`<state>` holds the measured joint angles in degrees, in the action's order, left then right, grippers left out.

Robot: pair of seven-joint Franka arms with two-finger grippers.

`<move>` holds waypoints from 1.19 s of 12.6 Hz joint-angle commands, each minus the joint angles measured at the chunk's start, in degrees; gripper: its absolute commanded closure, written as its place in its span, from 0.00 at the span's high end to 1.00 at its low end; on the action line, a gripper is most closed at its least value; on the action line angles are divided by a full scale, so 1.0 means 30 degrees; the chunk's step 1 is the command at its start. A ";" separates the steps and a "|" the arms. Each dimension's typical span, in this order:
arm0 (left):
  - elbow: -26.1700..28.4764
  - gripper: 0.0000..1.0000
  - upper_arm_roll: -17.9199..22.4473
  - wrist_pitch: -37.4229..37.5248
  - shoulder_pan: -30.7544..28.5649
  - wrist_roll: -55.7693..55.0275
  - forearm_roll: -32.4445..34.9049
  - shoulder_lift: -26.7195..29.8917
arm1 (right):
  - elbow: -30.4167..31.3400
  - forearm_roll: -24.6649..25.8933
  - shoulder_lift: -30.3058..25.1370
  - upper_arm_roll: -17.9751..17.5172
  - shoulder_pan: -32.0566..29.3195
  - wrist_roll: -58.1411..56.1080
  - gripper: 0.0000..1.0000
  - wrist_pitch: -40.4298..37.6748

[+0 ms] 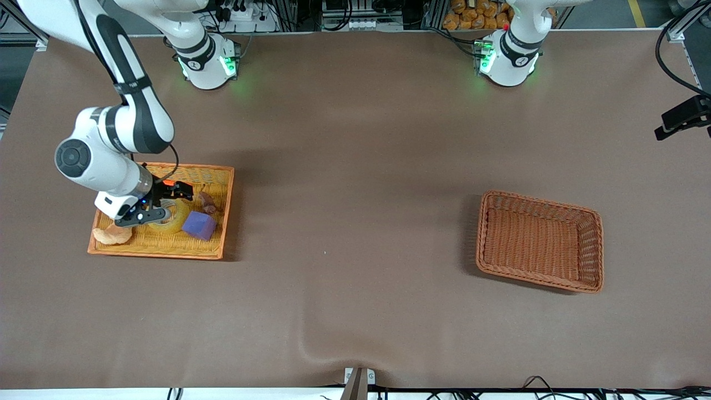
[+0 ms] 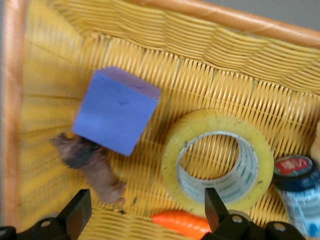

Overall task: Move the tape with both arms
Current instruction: 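Lower the right gripper onto the yellow tape roll in the tray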

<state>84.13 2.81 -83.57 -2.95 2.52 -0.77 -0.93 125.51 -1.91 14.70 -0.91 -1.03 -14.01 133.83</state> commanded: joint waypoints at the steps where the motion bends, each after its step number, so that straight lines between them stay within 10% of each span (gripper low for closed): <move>1: 0.0169 1.00 -0.0085 0.0348 0.0015 0.0068 0.0168 0.0048 | -0.0148 0.0109 0.0840 -0.0077 -0.0389 -0.1245 1.00 0.0359; 4: 0.0083 1.00 -0.0319 0.0175 0.0482 0.0126 -0.0384 -0.0653 | -0.0090 0.0110 0.2333 -0.0077 -0.0447 -0.3090 1.00 0.1560; 8: 0.0024 1.00 -0.1139 -0.2899 0.1943 -0.0078 -0.1711 -0.2790 | -0.0178 0.0139 0.2747 -0.0047 -0.0534 -0.4906 0.72 0.1473; 11: 0.0024 1.00 -0.1431 -0.2904 0.3174 -0.0078 -0.1093 -0.2794 | -0.0323 0.0110 0.2427 -0.0018 -0.0505 -0.4882 0.01 0.1095; 15: 0.0053 1.00 -0.1462 -0.2904 0.4494 -0.0485 -0.0653 -0.3230 | -0.3100 0.0168 0.1695 0.0011 -0.0388 -0.4793 0.00 -0.4024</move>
<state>84.58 -1.65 -92.61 9.27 2.28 -4.40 -9.92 119.69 -1.77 21.71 -0.69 -1.96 -27.72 127.79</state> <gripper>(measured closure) 0.000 0.784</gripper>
